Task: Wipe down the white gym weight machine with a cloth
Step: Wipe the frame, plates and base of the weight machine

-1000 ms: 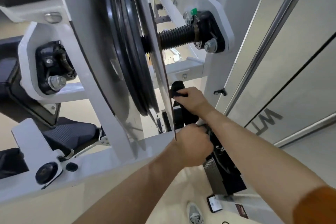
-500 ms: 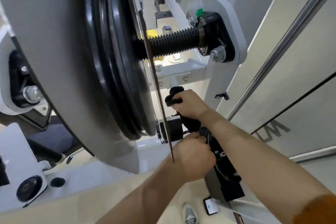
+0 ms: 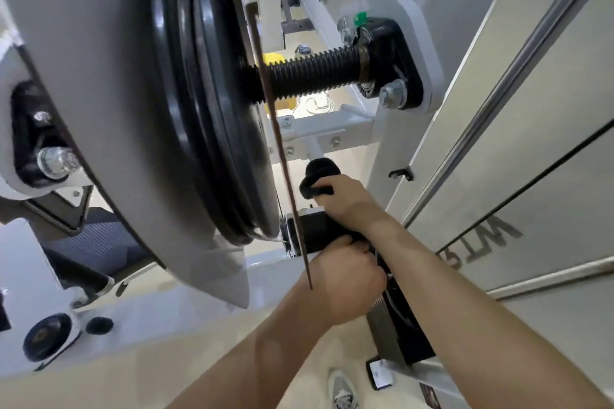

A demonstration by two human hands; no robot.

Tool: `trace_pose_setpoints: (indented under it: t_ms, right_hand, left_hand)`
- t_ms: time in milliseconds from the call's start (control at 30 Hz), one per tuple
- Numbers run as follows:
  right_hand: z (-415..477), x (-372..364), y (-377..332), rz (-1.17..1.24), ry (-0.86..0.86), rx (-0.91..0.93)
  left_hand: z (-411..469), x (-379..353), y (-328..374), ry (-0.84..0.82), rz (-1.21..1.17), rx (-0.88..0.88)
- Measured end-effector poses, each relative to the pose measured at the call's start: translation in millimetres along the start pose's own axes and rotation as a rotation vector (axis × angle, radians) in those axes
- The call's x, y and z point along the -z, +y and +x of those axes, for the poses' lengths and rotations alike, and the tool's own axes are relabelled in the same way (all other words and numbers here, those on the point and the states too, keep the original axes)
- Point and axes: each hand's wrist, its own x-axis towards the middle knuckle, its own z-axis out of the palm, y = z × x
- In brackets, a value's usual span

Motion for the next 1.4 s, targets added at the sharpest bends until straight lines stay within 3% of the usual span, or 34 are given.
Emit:
trace_pose_setpoints:
  t_ms: [167, 267, 367, 434, 534, 734, 1001, 1134, 1234, 1301, 1401]
  right_hand:
    - [41, 3, -11, 0.115, 0.107, -0.037]
    - [77, 4, -22, -0.085, 0.205, -0.035]
    - [98, 4, -18, -0.346, 0.414, 0.101]
    - [108, 4, -18, -0.407, 0.36, 0.197]
    - [105, 0, -17, -0.383, 0.09, 0.155]
    - [7, -9, -4, -0.079, 0.12, 0.262]
    - [-57, -1, 12, 0.661, 0.064, -0.068]
    - [-45, -2, 6, 0.768, 0.022, -0.25]
    - [-47, -4, 8, 1.168, 0.025, -0.348]
    - [-53, -11, 8, 1.136, 0.071, -0.396]
    - [-70, -16, 4, 0.79, 0.128, -0.333]
  left_hand:
    - [-3, 7, 2, -0.004, 0.054, 0.065]
    - [-4, 8, 3, -0.04, 0.087, 0.079]
    - [-4, 5, 5, -0.048, 0.077, 0.075]
    - [-1, 5, 4, -0.021, 0.078, 0.085]
    - [-2, 4, 4, -0.018, 0.062, 0.101]
    - [-3, 5, 2, 0.077, 0.028, 0.01]
    - [-7, -9, -1, 0.223, -0.037, -0.032]
    - [-23, -17, 12, 0.482, -0.173, 0.14]
    - [-48, -30, 23, 0.558, -0.287, 0.339]
    - [-63, -35, 27, 0.489, -0.265, 0.359]
    - [-70, -35, 29, 0.444, -0.265, 0.331]
